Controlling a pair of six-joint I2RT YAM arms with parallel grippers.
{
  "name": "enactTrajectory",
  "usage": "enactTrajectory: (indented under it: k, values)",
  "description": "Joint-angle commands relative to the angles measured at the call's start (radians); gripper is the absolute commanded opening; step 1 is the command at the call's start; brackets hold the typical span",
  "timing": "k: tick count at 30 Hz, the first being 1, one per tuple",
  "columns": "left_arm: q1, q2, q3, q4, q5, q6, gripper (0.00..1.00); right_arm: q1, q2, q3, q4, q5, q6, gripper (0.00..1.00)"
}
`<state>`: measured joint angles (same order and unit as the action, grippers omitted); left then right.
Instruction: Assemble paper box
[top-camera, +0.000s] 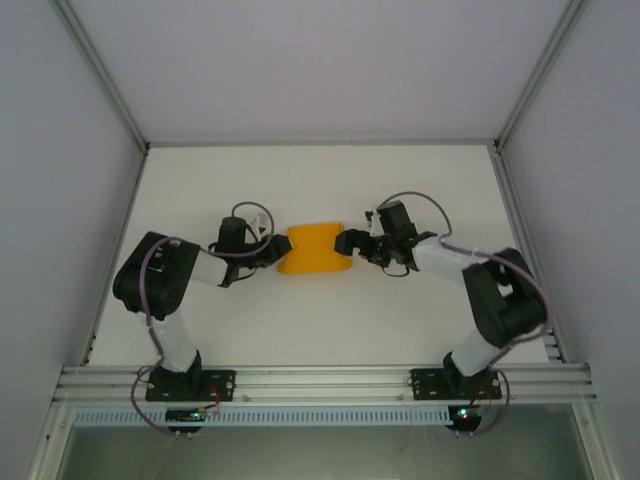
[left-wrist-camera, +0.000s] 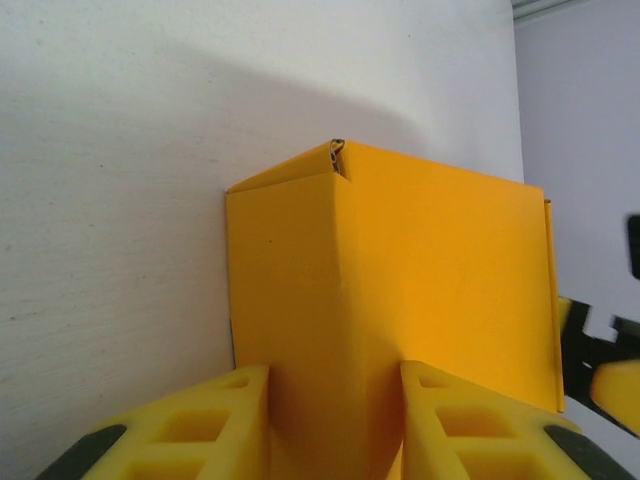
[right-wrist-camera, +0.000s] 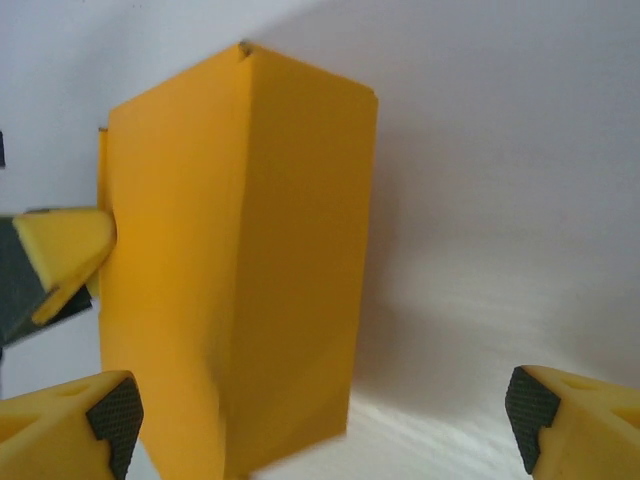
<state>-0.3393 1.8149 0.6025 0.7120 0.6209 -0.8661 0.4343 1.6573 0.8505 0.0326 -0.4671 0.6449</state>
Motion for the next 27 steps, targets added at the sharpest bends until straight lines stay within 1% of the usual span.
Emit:
enactTrajectory:
  k: [1,2,5,7,8,9,11,15,16,18,19,21,22,24,26,27]
  values:
    - [0.004,0.062,-0.05,-0.144,-0.029,0.006,0.33,-0.024,0.107,0.064,0.14,-0.218,0.103,0.88]
    - [0.004,0.064,-0.049,-0.143,-0.026,0.01,0.33,-0.023,0.137,0.073,0.201,-0.245,0.158,0.86]
    - [0.003,0.067,-0.039,-0.139,-0.015,0.02,0.33,-0.028,0.217,0.097,0.363,-0.347,0.264,0.75]
    - [0.003,0.063,-0.034,-0.141,-0.016,0.027,0.33,-0.026,0.249,0.102,0.472,-0.389,0.32,0.7]
    - [0.003,0.06,-0.029,-0.144,-0.016,0.03,0.33,-0.029,0.255,0.103,0.496,-0.401,0.338,0.67]
    - [0.003,0.055,-0.019,-0.155,-0.017,0.038,0.33,-0.03,0.257,0.103,0.52,-0.409,0.349,0.62]
    - [0.003,0.041,0.0,-0.183,-0.017,0.066,0.33,-0.032,0.242,0.099,0.508,-0.403,0.339,0.57]
    - [0.002,-0.031,0.033,-0.197,-0.018,0.128,0.36,-0.039,0.17,0.076,0.402,-0.375,0.269,0.44]
    - [0.001,-0.057,0.043,-0.202,-0.02,0.145,0.38,-0.041,0.154,0.07,0.38,-0.368,0.26,0.44]
    - [-0.009,-0.128,0.068,-0.22,-0.02,0.199,0.46,-0.044,0.11,0.055,0.336,-0.359,0.245,0.44]
    - [-0.019,-0.166,0.08,-0.239,-0.031,0.234,0.53,-0.045,0.087,0.045,0.318,-0.349,0.243,0.44]
    - [-0.058,-0.258,0.111,-0.308,-0.08,0.351,0.79,-0.054,0.032,0.028,0.257,-0.329,0.24,0.44]
    - [-0.084,-0.306,0.124,-0.352,-0.131,0.425,0.99,-0.061,0.005,0.024,0.213,-0.31,0.24,0.44]
    - [-0.172,-0.413,0.12,-0.39,-0.281,0.623,0.99,-0.084,-0.054,0.016,0.095,-0.285,0.24,0.44]
    - [-0.286,-0.506,0.09,-0.378,-0.462,0.841,1.0,-0.115,-0.108,0.01,-0.02,-0.273,0.263,0.41]
    - [-0.335,-0.539,0.076,-0.365,-0.512,0.94,1.0,-0.134,-0.128,0.01,-0.061,-0.282,0.285,0.41]
